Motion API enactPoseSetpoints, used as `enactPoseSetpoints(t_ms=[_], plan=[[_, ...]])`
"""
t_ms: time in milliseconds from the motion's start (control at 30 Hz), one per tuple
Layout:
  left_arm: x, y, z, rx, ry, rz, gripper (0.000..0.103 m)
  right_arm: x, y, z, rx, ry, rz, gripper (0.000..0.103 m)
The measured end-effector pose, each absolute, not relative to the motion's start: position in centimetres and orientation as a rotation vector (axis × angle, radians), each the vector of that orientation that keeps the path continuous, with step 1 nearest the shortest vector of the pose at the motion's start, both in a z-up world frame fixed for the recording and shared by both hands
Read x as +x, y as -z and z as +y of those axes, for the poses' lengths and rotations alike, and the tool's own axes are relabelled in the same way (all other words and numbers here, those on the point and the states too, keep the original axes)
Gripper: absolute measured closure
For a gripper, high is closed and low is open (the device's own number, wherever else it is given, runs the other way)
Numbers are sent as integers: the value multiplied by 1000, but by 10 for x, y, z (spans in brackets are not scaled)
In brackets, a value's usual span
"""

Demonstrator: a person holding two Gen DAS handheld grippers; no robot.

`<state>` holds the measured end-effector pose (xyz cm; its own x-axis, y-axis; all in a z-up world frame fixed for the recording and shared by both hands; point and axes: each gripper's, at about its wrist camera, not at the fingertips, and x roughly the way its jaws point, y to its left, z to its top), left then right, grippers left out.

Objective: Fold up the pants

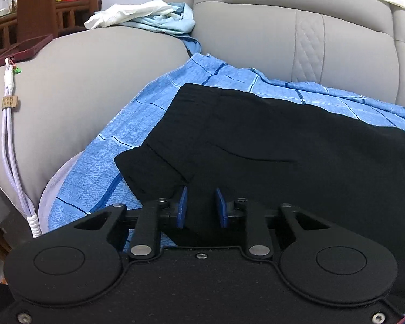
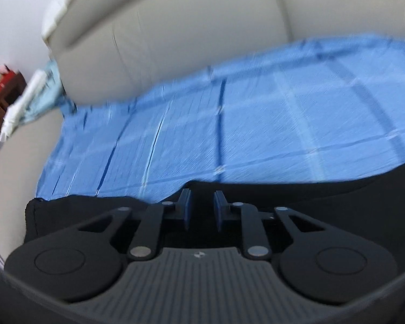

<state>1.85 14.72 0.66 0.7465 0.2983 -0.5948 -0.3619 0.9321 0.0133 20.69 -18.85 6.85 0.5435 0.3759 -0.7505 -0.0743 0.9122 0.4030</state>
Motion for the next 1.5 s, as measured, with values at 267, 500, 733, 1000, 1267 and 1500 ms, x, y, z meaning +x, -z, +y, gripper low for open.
enactPoseSetpoints(t_ms=[267,500,733,1000,1267,1500], plan=[[8,-4,151,-128,-320,594,80,229,-56,-145,325,-357,1174,63],[2,-6,163,-162,-299,603,86,227,-68,-153,327,-254,1048,80],[-2,-5,165,-174,-300,607,86,200,-67,-157,234,-423,1111,36],[-1,-5,165,-174,-302,611,86,134,-60,-101,-202,-545,1007,31],[-3,-11,176,-292,-279,593,77,106,-62,-86,-287,-698,959,23],[-4,-22,178,-216,-313,503,74,157,-53,-153,445,-691,992,22]])
